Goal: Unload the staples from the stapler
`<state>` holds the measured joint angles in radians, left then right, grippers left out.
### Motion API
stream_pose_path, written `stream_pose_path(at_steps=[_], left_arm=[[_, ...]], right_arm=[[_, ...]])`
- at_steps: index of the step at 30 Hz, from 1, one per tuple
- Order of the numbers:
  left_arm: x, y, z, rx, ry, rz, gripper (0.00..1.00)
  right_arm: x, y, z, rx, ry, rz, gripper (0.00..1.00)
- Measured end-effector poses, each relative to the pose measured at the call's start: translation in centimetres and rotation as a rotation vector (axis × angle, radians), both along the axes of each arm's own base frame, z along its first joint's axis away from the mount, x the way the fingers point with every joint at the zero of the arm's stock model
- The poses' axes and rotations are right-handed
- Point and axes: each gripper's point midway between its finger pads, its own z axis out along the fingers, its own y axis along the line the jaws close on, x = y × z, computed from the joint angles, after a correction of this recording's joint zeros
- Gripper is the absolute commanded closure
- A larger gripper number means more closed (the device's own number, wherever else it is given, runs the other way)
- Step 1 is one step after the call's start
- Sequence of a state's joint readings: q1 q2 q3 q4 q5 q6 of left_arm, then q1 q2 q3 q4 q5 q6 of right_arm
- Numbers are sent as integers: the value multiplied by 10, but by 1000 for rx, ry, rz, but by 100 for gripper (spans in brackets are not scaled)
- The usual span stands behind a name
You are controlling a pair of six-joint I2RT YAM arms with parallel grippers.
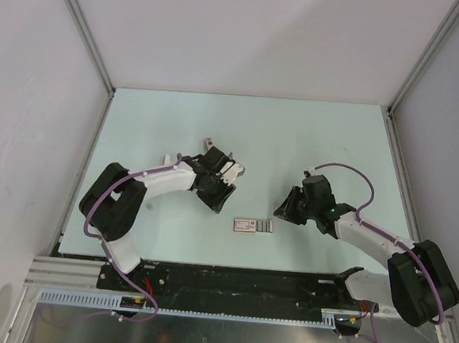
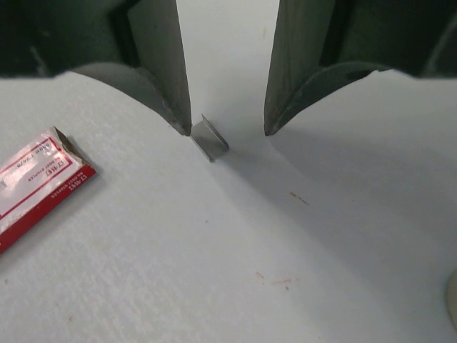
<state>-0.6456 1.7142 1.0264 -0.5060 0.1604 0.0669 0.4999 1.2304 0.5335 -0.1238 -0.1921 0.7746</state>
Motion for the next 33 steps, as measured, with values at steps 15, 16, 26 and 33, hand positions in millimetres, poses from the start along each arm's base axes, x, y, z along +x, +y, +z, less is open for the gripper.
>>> stream_pose_path(at_steps=[15, 16, 26, 33], left_arm=[[-9, -9, 0, -50, 57, 23, 50], [-9, -9, 0, -52, 59, 23, 51], [-9, -9, -3, -47, 66, 26, 54], [-7, -12, -4, -40, 60, 23, 55]], right_arm=[[0, 0, -2, -6, 3, 4, 74], [0, 0, -3, -7, 4, 4, 73], [-1, 0, -4, -10, 9, 4, 74], [-1, -1, -4, -10, 8, 6, 73]])
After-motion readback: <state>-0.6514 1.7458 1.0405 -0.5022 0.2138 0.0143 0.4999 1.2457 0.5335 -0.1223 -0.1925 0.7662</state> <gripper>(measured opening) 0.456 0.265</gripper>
